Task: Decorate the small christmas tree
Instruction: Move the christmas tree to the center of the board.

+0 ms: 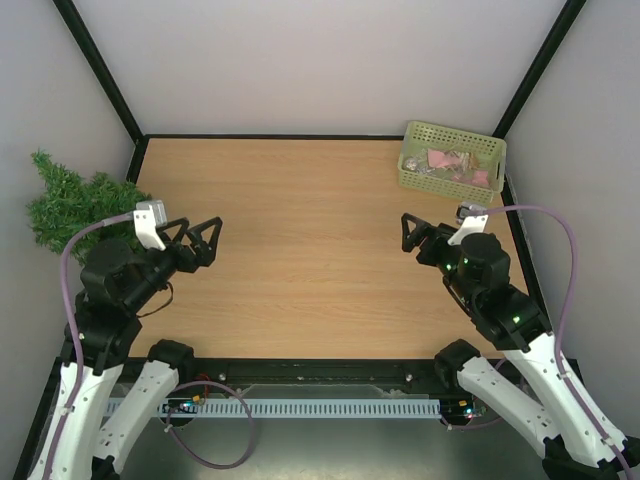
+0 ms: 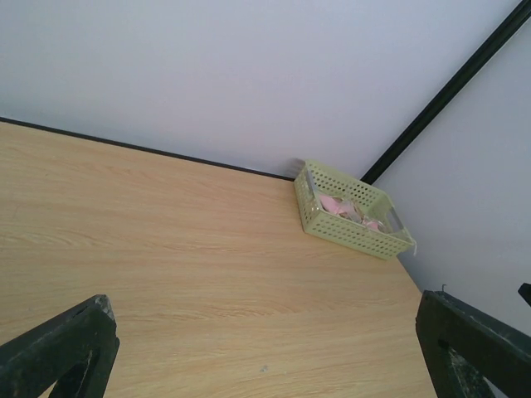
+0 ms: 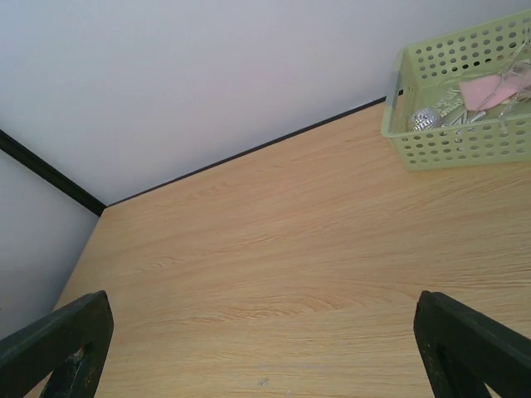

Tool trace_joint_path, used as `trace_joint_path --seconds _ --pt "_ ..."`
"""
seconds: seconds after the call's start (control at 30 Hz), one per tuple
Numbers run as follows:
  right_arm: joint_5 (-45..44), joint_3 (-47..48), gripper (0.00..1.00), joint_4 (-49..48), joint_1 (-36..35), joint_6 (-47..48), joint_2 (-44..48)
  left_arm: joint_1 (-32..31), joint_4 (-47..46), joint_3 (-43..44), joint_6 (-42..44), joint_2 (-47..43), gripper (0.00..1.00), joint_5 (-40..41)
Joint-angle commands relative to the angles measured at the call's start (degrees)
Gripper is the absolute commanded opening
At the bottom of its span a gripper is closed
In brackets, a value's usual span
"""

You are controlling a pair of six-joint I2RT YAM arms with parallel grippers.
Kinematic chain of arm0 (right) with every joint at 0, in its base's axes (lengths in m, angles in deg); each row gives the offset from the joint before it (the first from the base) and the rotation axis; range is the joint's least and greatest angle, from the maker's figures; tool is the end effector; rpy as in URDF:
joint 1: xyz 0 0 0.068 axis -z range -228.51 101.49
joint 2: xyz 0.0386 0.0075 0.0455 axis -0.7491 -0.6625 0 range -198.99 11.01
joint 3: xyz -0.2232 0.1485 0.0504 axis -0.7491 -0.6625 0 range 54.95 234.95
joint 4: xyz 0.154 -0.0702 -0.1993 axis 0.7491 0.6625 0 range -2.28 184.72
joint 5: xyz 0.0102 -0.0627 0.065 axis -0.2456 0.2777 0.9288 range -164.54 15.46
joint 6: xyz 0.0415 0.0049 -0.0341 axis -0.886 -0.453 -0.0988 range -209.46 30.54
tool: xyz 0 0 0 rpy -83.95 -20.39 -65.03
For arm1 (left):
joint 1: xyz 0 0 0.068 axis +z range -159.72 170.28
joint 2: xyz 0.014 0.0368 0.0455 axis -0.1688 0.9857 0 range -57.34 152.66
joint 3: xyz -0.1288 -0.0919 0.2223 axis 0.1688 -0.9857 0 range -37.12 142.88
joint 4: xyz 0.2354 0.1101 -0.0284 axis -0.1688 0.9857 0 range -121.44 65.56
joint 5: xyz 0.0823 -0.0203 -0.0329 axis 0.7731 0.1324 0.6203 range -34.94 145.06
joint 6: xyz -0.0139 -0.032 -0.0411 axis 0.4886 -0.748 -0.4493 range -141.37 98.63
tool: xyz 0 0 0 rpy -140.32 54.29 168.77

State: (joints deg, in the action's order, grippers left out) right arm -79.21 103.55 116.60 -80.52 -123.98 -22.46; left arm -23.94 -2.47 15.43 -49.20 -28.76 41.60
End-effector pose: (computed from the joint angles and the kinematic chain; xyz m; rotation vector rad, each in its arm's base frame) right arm 0.1092 0.0649 0.3549 0.1012 1.8719 0.7427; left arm 0.0909 -0.0316 0.3847 -0.0190 1.7105 -0.7464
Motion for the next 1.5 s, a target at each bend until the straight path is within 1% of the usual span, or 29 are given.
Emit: trace_joint_path --seconds 0.0,0.1,0.2,0.23,0.3,0.37,0.43,0.53,0.6,0.7,0.73,0.83,0.93,1.0,1.13,1.23,1.33,1.4,1.47 --pt "-2.05 -0.74 0.98 -0.68 -0.26 -0.19 1.2 0.05 -0.54 -0.68 1.36 -0.51 0.99 0.25" --pt "-3.31 -1.16 0.98 -2.6 -0.25 -1.07 1.24 0.01 0.38 -0.29 2.39 0.08 0.99 -0.27" --pt "-3.8 -2.42 0.98 -6.8 -0.25 -1.52 0.08 0.02 2.56 -0.3 3.64 0.4 0.99 1.81" --pt "-4.62 -2.58 0.98 -8.09 -0.25 -3.05 -0.78 0.04 3.18 -0.59 4.11 0.26 0.99 2.75" --pt "-8.53 -2.17 0.98 -10.45 -0.25 -3.21 -3.69 0.04 4.46 -1.58 4.81 -0.06 0.99 5.09" --pt "-12.29 -1.45 0.98 -13.12 -0.25 -1.33 -7.0 0.06 5.06 -3.15 5.31 -0.63 0.99 7.03" --pt "-15.35 -1.03 0.98 -16.62 -0.25 1.87 -11.25 0.07 4.74 -5.28 4.48 -1.31 0.99 8.09" --pt "-17.02 -2.32 0.98 -25.47 -0.2 7.99 -19.97 0.03 3.02 -8.22 4.36 -2.03 0.99 6.58" --pt "-18.48 1.43 0.98 -25.17 0.67 9.81 -27.59 0.0 2.55 -8.71 4.2 -1.89 0.99 6.42" --pt "-16.25 6.85 1.0 -26.51 3.35 13.18 -37.63 0.0 2.78 -8.74 4.27 -1.74 0.99 6.22" --pt "-15.24 8.56 0.96 -27.05 4.6 13.46 -40.44 0.02 2.93 -8.97 4.32 -1.72 0.99 6.1" --pt "-11.48 12.38 0.75 -28.47 8.74 14.05 -48.38 0.01 3.2 -9.31 4.19 -2.08 0.99 6.18" --pt "-7.83 14.36 0.64 -29.52 11.2 15.26 -54.88 0.05 3.03 -9.76 4.2 -3.2 0.99 6.01" --pt "-6.21 17.59 0.58 -29.02 13.04 15.53 -59.04 0.05 2.81 -10.11 3.95 -4.16 1.0 6.34" --pt "-3.11 26.4 0.55 -26.02 15.58 16.92 -67.19 0.05 2.47 -10.46 4.06 -4.55 0.99 5.87" --pt "-5.53 32.47 0.55 -23.18 16.11 18.95 -72.91 0.04 2.49 -10.62 4.1 -4.03 0.99 5.71" --pt "-5.39 37.75 0.55 -20.09 16.98 19.75 -77.62 -0.01 2.47 -10.69 4.1 -4.03 0.99 5.72" --pt "-5.78 40.82 0.56 -17.73 17.52 19.63 -80.45 -0.02 2.49 -10.68 4.02 -4.23 0.99 5.85" --pt "-5.67 41.81 0.58 -16.43 18.05 19.58 -82.36 -0.01 2.57 -10.79 3.91 -4.49 0.99 6.04"
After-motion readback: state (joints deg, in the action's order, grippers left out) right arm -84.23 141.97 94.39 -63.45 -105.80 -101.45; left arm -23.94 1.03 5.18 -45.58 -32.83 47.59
